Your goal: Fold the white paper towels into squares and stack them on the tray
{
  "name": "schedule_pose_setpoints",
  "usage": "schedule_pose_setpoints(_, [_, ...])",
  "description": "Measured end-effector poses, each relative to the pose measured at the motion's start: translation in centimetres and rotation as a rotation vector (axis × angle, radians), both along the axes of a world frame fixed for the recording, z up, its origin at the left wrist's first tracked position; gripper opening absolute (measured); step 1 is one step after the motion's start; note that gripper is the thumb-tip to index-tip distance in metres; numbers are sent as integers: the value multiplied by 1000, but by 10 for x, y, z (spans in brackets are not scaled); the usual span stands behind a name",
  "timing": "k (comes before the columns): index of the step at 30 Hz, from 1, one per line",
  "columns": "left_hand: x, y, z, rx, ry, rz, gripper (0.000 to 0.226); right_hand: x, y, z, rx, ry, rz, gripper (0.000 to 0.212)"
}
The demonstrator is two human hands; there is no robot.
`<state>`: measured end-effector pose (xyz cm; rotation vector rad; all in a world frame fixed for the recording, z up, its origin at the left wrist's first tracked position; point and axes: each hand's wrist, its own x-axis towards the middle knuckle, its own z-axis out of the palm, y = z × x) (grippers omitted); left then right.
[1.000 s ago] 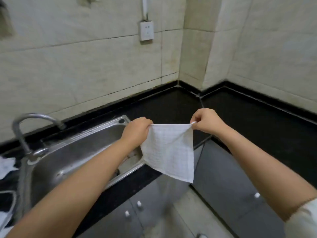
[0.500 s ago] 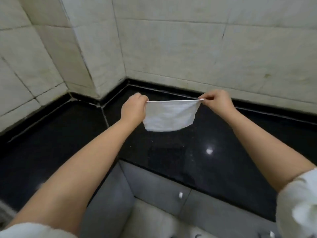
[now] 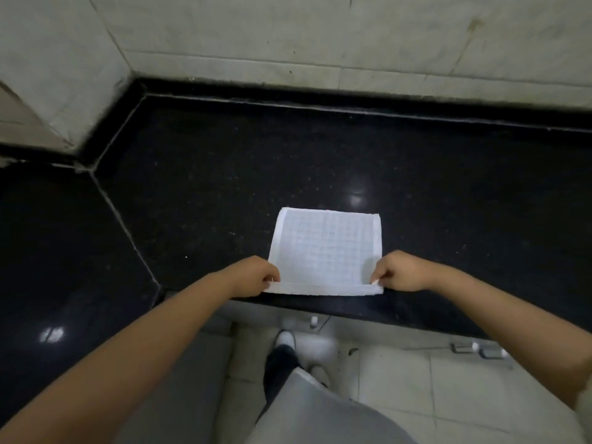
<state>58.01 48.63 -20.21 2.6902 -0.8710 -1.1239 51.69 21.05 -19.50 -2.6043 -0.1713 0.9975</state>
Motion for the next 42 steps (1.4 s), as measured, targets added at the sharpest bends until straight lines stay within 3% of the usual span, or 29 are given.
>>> schedule_pose_setpoints(3, [25,0,6,-52,48,22,31,13,-1,2,29,35,-111,26])
schedule_pose_setpoints(10, [93,-26,6,-286,-165,170,26,52,-14,8,108,-72,-630,23])
schedule_pose_setpoints(18, [123,-50,-27,-260,-223,204,22,89,-19,-14,-44,-205,-761,26])
schedule_pose_setpoints(28, [127,-47,-42,-222,-298,149,27,96,-13,-40,-203,-280,-700,28])
schedule_pose_setpoints(32, [127,-46,-45,-244,-284,52,33,95,-10,-41,-242,-318,-546,39])
schedule_pose_setpoints(35, [130,-47,-47,-229,-279,1,33,96,-11,-41,-271,-321,-407,34])
schedule_pose_setpoints(42, [132,-55,-43,-57,-339,-164,28,94,-16,-48,-353,-302,-324,30])
